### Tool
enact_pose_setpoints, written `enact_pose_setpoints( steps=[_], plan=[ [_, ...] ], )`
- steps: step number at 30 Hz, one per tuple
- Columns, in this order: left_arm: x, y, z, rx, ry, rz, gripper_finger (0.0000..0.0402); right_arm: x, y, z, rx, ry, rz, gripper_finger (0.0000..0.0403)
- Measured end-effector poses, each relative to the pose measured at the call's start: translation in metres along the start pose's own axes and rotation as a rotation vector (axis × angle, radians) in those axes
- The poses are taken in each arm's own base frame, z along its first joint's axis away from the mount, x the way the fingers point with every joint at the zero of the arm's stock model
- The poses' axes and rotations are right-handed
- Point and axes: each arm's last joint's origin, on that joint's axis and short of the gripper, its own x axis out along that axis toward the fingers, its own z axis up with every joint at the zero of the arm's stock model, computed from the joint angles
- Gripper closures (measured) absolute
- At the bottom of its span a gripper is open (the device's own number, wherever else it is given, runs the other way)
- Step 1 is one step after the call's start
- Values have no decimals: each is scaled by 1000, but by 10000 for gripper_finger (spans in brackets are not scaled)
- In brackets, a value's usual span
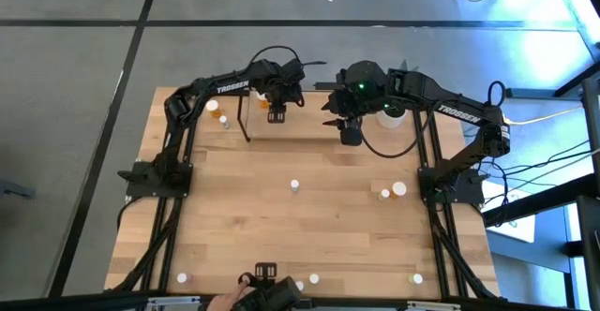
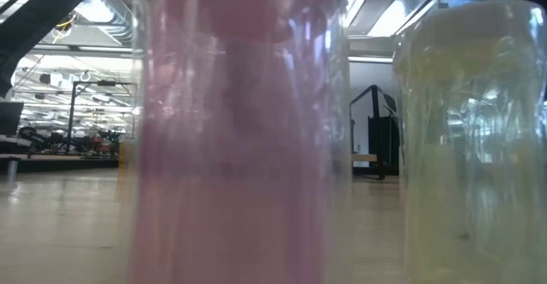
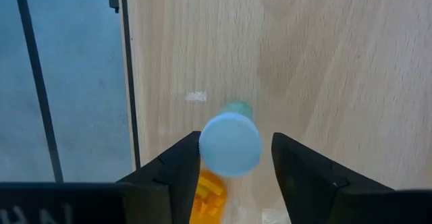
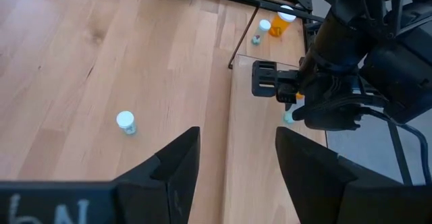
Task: Pick and place medicine bottles onto shelf by color
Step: Put the bottom right blue pill bottle on the shelf
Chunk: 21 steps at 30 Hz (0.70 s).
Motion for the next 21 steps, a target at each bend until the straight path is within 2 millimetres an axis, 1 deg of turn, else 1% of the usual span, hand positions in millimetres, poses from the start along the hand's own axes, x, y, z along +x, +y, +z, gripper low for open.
enact_pose_setpoints(
  steps=[4, 16, 19, 21],
  plan=[
    [0, 0, 0, 0, 4, 7, 221, 0, 0, 0, 0, 0, 0, 208],
    [-1, 2, -1, -2, 36, 59, 220, 0, 0, 0, 0, 0, 0, 208],
    [-4, 2, -1, -4, 35, 75, 220, 0, 0, 0, 0, 0, 0, 208],
    [-10, 3, -2, -6, 26, 88, 220, 0, 0, 0, 0, 0, 0, 208]
  ],
)
